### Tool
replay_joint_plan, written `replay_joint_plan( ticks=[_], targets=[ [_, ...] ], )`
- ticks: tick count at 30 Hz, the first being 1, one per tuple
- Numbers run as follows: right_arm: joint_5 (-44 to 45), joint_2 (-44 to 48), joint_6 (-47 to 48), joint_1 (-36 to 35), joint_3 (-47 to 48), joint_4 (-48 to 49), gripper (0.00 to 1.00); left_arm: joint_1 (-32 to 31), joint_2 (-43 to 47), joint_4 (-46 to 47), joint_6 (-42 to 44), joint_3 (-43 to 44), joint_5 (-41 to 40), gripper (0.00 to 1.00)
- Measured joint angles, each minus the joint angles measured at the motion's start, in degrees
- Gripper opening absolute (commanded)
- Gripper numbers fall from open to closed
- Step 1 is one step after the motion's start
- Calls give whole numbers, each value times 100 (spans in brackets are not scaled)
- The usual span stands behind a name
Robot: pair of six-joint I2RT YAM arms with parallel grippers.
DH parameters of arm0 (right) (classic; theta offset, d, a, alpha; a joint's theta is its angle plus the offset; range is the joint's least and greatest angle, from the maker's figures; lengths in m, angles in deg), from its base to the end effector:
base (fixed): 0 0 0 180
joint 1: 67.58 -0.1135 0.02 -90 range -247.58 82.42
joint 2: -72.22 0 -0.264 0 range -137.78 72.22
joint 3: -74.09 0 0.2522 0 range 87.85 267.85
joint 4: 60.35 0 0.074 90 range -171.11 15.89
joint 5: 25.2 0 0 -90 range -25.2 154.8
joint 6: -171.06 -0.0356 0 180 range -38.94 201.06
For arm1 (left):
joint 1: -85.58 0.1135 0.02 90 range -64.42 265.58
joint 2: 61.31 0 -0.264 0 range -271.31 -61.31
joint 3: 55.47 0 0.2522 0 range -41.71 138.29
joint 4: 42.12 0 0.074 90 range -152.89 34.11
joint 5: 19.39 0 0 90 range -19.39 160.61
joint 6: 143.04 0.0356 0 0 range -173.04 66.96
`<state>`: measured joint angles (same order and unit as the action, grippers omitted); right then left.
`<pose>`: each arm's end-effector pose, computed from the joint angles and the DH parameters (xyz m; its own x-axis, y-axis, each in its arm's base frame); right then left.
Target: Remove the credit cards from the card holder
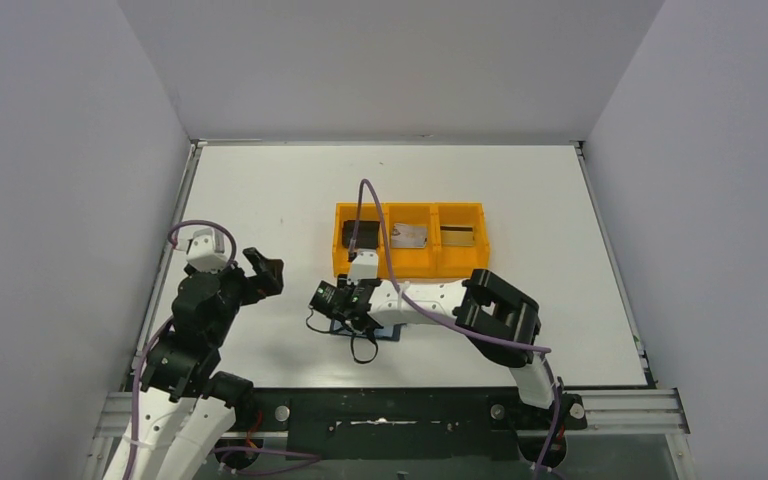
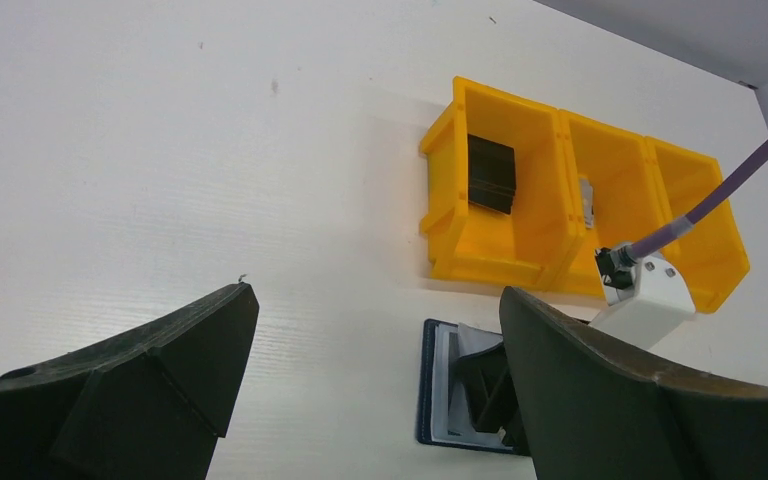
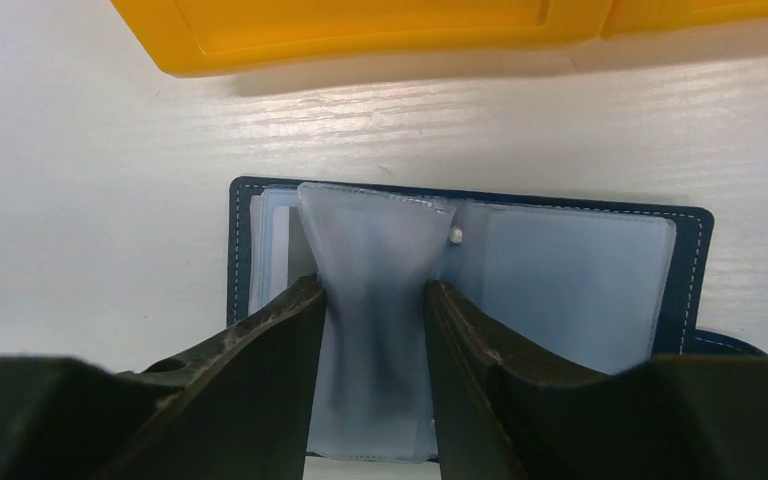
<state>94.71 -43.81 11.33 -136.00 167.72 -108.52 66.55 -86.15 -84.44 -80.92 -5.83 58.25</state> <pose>0.1651 0.3691 0.1557 -0.8191 0.1400 -0.5564 0.0673 0.9865 0.1491 0.1094 -0.0297 0.2974 -0.3103 -0.3762 -0.8731 -0.0221 0.9210 -0.3890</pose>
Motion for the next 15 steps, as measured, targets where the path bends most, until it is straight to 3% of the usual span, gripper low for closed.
replay_joint_plan(
  ticks=[3, 10, 15],
  targets=[
    [87, 31, 24, -11, -101, 116, 22, 0, -50, 2, 0, -11, 42, 94],
    [116, 358, 273, -24, -708, 756, 19, 0, -221, 7, 9, -28, 221, 94],
    [-369, 999, 566, 17, -1766, 1930, 19, 0, -455, 42, 59, -55, 612, 93]
  ],
)
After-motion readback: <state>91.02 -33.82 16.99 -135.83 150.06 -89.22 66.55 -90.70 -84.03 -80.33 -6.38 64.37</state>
